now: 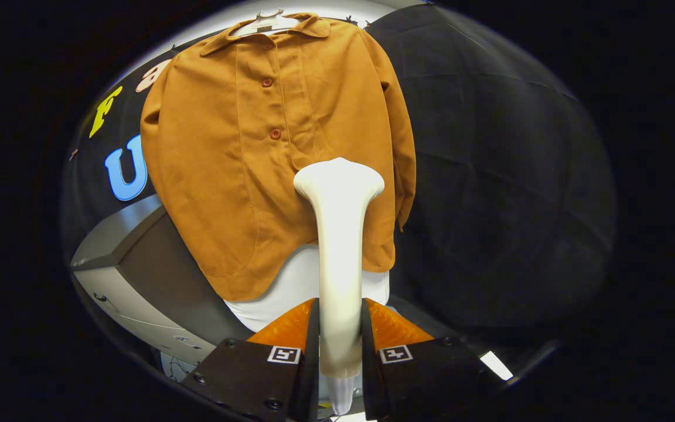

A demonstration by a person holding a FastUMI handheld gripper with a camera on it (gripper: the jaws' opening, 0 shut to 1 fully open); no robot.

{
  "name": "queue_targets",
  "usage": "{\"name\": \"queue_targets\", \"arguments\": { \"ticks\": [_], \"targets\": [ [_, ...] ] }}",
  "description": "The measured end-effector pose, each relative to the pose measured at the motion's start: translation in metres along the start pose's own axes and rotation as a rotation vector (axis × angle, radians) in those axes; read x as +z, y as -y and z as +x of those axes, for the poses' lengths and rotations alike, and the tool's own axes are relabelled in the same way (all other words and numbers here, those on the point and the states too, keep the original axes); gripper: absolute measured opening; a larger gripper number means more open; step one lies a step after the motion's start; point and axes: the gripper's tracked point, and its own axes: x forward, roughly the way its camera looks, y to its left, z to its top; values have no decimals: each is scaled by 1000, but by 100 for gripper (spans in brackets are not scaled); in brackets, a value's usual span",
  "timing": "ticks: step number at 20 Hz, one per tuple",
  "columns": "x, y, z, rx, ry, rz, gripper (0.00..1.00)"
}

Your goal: Iron the clothes twice with a garment steamer, once on the left side and once on the right side.

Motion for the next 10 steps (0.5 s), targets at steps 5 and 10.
{"name": "queue_targets", "arguments": {
  "ticks": [5,10],
  "targets": [
    [-39,-7,-7,-7,-73,-3,34],
    [-73,-10,-22,-19,-133,-1,34]
  ]
}}
